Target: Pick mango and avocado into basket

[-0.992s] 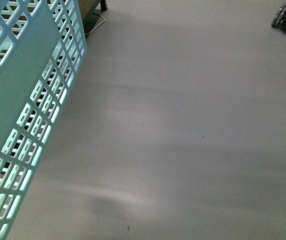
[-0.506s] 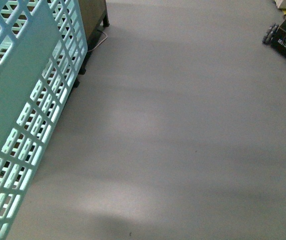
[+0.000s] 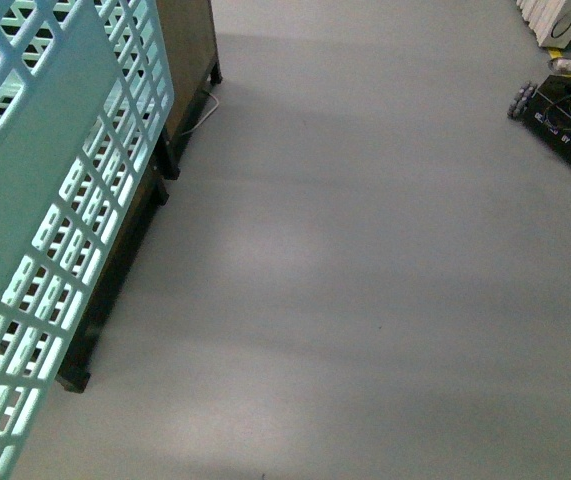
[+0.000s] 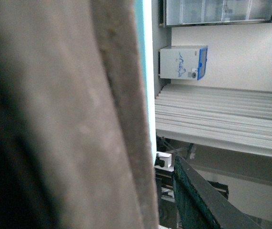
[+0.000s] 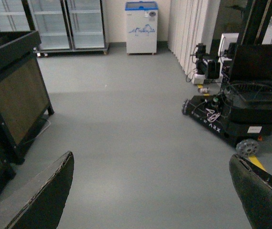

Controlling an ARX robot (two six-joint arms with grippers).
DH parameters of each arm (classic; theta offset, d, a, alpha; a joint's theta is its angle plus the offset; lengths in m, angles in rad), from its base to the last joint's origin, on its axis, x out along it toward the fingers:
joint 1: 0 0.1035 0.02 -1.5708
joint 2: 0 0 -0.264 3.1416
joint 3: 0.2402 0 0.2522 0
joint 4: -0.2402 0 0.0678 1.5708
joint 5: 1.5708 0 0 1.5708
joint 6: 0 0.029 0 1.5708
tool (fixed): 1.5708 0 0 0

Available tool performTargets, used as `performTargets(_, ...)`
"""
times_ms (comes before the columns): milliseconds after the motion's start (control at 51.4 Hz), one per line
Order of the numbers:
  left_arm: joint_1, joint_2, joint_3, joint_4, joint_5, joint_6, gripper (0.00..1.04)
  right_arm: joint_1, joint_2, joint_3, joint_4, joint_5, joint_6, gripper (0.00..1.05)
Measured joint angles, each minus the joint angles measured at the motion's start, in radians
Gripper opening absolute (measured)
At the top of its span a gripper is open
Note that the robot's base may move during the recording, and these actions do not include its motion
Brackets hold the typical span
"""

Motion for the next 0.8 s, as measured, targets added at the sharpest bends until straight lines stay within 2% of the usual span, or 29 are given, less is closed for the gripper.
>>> performTargets(798, -0.007, -0.002, 0.002, 0.000, 0.019, -0.005, 0.29, 0.000, 0.000, 0.000, 0.000, 0.003, 0.000, 0.96)
